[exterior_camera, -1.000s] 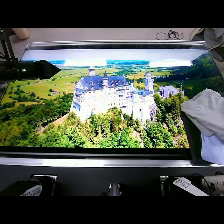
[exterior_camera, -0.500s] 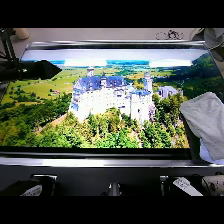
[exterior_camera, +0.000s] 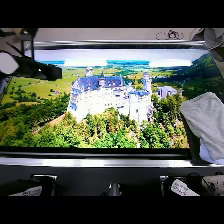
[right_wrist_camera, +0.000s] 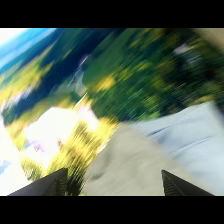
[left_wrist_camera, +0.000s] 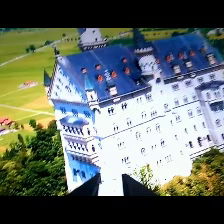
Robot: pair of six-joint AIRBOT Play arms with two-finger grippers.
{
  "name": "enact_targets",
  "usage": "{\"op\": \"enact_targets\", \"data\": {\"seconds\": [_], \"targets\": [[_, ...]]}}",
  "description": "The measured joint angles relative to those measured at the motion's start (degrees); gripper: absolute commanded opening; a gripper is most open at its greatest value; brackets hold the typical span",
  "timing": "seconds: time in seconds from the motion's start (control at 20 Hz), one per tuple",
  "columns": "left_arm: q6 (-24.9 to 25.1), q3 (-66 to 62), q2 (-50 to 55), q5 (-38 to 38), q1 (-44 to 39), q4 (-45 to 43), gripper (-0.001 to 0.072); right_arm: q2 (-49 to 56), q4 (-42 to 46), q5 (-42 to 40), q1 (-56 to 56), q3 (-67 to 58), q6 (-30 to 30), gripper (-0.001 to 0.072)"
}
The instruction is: Fold the shirts.
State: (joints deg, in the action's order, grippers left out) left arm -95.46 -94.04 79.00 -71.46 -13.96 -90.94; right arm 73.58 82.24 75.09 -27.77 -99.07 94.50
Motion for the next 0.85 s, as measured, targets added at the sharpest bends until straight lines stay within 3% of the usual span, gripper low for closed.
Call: {"op": "enact_targets", "data": {"seconds": [0.1,0.15,0.25,0.45,0.85], "targets": [[-1.6,0.87,3.1,-6.8,-1.49,-1.86,0.0695,5.11,0.61,7.72,9.99,-0.79,0.63,0.0637],[-2.14,2.56,3.32,-8.24,-2.21,-2.38,0.0639,7.54,0.46,11.15,13.73,-0.96,1.09,0.0637],[-4.44,6.84,2.05,-7.3,-3.3,-3.26,0.0633,11.13,0.2,15.58,19.69,-1.27,2.58,0.0632],[-6.32,11.32,0.26,-4.0,-4.02,-4.61,0.0634,14.19,-0.04,18.03,25.99,-1.46,4.52,0.0632],[-6.16,12.9,0.46,-2.6,-4.28,-5.51,0.0634,15.23,-0.33,20.09,28.39,-1.55,5.22,0.0632]]}}
